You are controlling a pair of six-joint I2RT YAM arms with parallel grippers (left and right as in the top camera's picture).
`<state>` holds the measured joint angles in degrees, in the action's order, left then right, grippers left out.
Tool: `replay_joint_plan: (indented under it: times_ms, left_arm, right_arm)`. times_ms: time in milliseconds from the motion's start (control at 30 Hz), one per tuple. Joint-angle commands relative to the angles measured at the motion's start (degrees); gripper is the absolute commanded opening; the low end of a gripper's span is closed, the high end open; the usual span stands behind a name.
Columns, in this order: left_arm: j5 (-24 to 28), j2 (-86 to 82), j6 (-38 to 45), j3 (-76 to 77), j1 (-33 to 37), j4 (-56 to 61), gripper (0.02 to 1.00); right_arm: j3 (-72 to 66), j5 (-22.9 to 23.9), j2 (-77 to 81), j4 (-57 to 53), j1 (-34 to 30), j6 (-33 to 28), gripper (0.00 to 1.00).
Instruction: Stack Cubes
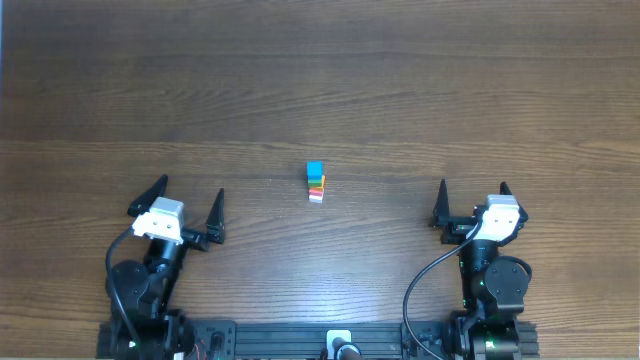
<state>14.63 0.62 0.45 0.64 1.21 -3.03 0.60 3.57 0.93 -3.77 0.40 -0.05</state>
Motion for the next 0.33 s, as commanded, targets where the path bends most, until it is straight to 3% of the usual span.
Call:
replay_joint_plan:
  times_ms: [33,333]
  left_arm:
    - [0.55,-0.39,0.63,-0.31,0.24,0.0,0.998]
    - [0.55,-0.39,0.61,-0.31,0.24,0.0,1.0]
  right_arm:
    - [-0.28,0.76,-0.33,-0.11,-0.37,-0.02,0.993]
    - [-0.28,0.76,-0.33,-0.11,-0.37,-0.02,0.991]
